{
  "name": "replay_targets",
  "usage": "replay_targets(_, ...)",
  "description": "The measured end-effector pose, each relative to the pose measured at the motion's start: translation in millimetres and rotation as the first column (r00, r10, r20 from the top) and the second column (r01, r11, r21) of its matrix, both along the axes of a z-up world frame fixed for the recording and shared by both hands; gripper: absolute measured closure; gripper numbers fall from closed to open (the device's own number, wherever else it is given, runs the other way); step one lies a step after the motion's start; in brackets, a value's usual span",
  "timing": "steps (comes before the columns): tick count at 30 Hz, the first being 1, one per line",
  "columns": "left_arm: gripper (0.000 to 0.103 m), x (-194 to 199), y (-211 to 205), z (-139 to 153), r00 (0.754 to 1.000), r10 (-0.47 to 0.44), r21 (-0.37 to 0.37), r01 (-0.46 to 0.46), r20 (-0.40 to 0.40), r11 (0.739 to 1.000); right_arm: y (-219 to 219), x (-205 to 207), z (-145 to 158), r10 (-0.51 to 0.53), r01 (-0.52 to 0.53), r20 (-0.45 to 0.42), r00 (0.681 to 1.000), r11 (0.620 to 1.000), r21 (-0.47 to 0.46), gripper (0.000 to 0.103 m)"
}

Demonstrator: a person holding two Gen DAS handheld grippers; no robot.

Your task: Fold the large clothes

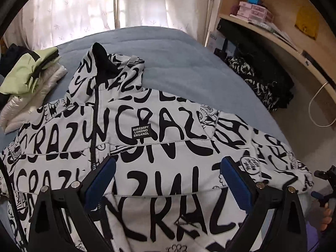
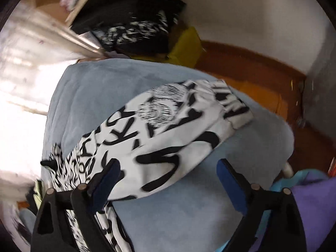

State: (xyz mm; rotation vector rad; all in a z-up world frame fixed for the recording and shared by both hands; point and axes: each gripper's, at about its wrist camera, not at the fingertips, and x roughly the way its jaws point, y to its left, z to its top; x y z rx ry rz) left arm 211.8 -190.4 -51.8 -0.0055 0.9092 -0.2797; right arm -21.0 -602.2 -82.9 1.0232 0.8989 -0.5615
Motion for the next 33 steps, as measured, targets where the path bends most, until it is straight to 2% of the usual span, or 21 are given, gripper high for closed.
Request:
replay_targets(3, 0.005, 10, -7, -14, 0.999, 0.023, 0.004, -0.023, -0.029, 1.0, -16, -1, -18, -0.055, 0.053, 0.035, 0.998, 0.996, 0.065, 0.013)
replay_targets(5, 0.005, 16, -11, -21, 0.998, 0.033, 0.009, -0.032, -0.046, 0.999, -23, 3, -24, -0.089, 0.085, 0.059, 0.994, 0.994, 0.067, 0.013)
replay_targets(8, 0.007, 19, -12, -24, 0.998, 0.027, -0.025, -0.028, -0.05, 0.999, -30, 11, -28, -0.127, 0.124, 0.071, 0.989, 0.991, 0.046, 0.013)
replay_targets(9, 0.007, 20, -13, -24, 0.999, 0.019, -0.039, -0.021, -0.049, 0.999, -31, 15, -28, -0.136, 0.134, 0.069, 0.988, 0.991, 0.027, 0.02)
replay_targets(10, 0.007, 19, -13, -22, 0.999, 0.011, -0.049, -0.013, -0.042, 0.999, -31, 21, -27, -0.134, 0.134, 0.053, 0.99, 0.991, -0.007, 0.035)
replay_targets(11, 0.007, 17, -13, -20, 1.0, 0.003, -0.055, -0.005, -0.028, 0.998, -30, 27, -25, -0.12, 0.122, 0.043, 0.992, 0.992, -0.033, 0.043)
replay_targets(13, 0.007, 13, -12, -16, 1.0, -0.013, -0.056, 0.013, 0.009, 0.998, -29, 36, -22, -0.081, 0.084, 0.064, 0.995, 0.995, -0.049, 0.084)
replay_targets(14, 0.007, 12, -11, -14, 1.0, -0.018, -0.051, 0.019, 0.019, 0.999, -26, 40, -18, -0.07, 0.074, 0.092, 0.993, 0.996, -0.049, 0.089)
replay_targets(15, 0.007, 10, -10, -12, 0.999, -0.027, -0.051, 0.028, 0.024, 0.998, -19, 43, -9, -0.065, 0.075, 0.115, 0.991, 0.994, -0.079, 0.09)
replay_targets(17, 0.008, 6, -4, -6, 0.998, -0.045, -0.062, 0.047, 0.036, 0.997, 0, 53, 16, -0.024, 0.053, 0.167, 0.986, 0.983, -0.176, 0.09)
replay_targets(18, 0.008, 4, 1, -3, 0.998, -0.038, -0.061, 0.042, 0.053, 0.997, 18, 60, 35, 0.032, 0.021, 0.223, 0.974, 0.972, -0.233, 0.091)
replay_targets(20, 0.008, -1, 13, 2, 0.996, -0.015, -0.058, 0.02, 0.084, 0.998, 46, 71, 61, 0.139, -0.048, 0.3, 0.944, 0.955, -0.293, 0.091)
replay_targets(22, 0.008, -5, 30, 7, 0.993, 0.025, -0.058, -0.018, 0.113, 0.998, 86, 87, 87, 0.273, -0.14, 0.351, 0.896, 0.922, -0.36, 0.091)
replay_targets(23, 0.008, -7, 38, 10, 0.991, 0.044, -0.065, -0.036, 0.123, 0.997, 108, 97, 99, 0.346, -0.193, 0.359, 0.867, 0.897, -0.397, 0.091)
replay_targets(26, 0.008, -12, 69, 16, 0.984, 0.101, -0.104, -0.086, 0.144, 0.991, 182, 125, 120, 0.566, -0.368, 0.348, 0.747, 0.788, -0.494, 0.091)
replay_targets(28, 0.008, -15, 91, 15, 0.98, 0.134, -0.124, -0.116, 0.147, 0.985, 233, 143, 118, 0.685, -0.482, 0.308, 0.66, 0.7, -0.527, 0.091)
replay_targets(31, 0.008, -18, 124, 5, 0.975, 0.186, -0.141, -0.169, 0.122, 0.975, 287, 162, 92, 0.778, -0.6, 0.202, 0.594, 0.597, -0.532, 0.09)
replay_targets(33, 0.008, -17, 140, -5, 0.975, 0.199, -0.135, -0.185, 0.099, 0.973, 316, 177, 54, 0.819, -0.695, 0.089, 0.566, 0.533, -0.482, 0.086)
